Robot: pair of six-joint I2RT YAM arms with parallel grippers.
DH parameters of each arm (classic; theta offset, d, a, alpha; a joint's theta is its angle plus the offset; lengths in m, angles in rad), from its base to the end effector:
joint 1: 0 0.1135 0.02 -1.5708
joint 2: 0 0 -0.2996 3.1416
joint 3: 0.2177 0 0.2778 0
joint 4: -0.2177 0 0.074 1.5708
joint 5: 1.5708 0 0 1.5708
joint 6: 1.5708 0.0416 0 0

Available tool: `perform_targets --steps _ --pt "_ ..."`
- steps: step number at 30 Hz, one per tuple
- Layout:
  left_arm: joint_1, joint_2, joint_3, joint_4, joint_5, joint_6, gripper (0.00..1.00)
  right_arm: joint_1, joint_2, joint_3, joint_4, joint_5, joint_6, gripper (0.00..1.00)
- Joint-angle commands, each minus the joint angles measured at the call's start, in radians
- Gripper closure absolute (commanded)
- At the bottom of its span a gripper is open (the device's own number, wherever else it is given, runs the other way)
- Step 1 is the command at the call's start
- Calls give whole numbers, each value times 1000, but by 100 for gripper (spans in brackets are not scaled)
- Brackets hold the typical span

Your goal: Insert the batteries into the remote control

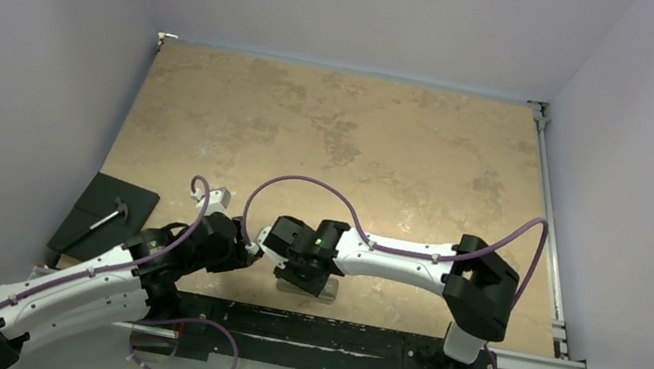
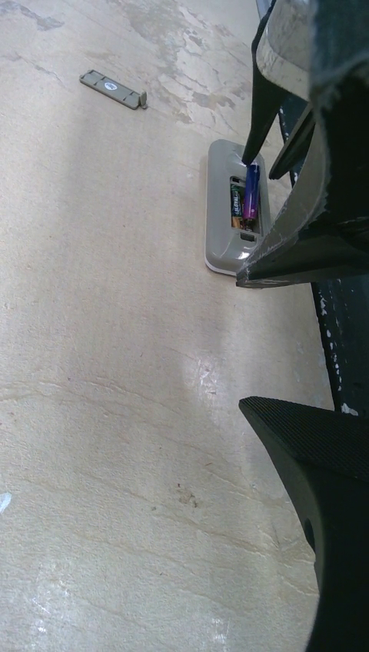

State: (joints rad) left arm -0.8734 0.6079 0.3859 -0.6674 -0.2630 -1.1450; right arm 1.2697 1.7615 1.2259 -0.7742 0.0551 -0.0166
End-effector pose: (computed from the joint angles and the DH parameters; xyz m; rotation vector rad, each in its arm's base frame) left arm 0.0878 -0.0879 0.1947 -0.4553 2.4651 -0.5750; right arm 0.1121 0.3531 0.2092 -1.7271 2.3220 0.1581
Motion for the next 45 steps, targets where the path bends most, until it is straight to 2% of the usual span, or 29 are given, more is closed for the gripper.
perform_targets --steps 1,11,16,22,25,32,39,45 --pt "-4 10 24 39 -7 -4 46 7 -7 45 3 10 -2 67" --pt "-4 35 17 74 15 9 46 7 -57 24 32 -7 9 60" --pt "-4 49 7 102 36 17 46 7 -120 -15 75 -38 87 57" --pt "-4 89 -10 163 75 42 45 4 -230 -90 139 7 190 51" --pt "-4 119 -18 215 114 58 45 1 -274 -126 166 76 281 50" --pt "-4 196 -45 338 198 78 41 -4 -362 -232 230 146 495 51" --pt "-4 269 -67 460 269 100 40 -18 -393 -315 289 135 667 53" --pt "-4 306 -81 512 300 109 40 -37 -367 -332 332 92 726 62"
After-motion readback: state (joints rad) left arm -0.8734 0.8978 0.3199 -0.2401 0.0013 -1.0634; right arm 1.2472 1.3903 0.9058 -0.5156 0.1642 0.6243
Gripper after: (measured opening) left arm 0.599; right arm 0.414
